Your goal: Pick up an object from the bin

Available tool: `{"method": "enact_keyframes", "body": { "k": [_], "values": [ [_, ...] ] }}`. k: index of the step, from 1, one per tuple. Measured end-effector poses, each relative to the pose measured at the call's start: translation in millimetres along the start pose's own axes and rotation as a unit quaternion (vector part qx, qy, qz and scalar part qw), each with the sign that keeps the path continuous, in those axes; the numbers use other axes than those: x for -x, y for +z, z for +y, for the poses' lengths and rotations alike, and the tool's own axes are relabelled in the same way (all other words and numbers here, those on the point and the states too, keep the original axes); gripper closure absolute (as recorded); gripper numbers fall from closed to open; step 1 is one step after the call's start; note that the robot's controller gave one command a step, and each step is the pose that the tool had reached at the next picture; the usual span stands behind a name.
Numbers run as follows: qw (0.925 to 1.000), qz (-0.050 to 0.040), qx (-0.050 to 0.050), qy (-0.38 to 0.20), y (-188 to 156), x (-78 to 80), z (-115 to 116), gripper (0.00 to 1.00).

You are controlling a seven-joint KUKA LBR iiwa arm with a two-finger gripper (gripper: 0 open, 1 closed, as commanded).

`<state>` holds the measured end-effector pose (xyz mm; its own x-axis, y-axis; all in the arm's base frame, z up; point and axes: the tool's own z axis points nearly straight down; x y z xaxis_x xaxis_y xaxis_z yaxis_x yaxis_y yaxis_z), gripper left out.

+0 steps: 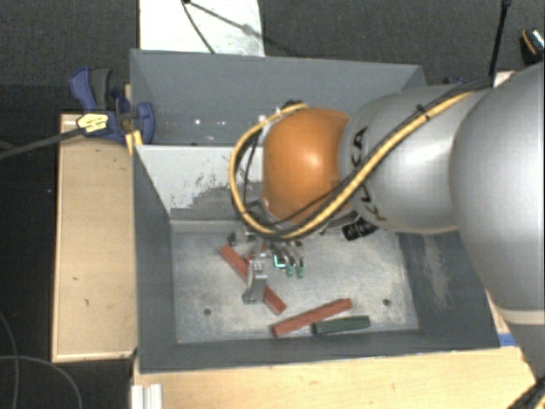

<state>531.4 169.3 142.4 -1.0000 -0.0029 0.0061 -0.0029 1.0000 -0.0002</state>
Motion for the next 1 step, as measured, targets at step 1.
{"method": "enact_keyframes", "body": {
  "k": [1],
  "values": [
    [0.9839, -0.0025, 0.0, 0.179, 73.3, 12.6, -50.3, 0.0]
  ]
}}
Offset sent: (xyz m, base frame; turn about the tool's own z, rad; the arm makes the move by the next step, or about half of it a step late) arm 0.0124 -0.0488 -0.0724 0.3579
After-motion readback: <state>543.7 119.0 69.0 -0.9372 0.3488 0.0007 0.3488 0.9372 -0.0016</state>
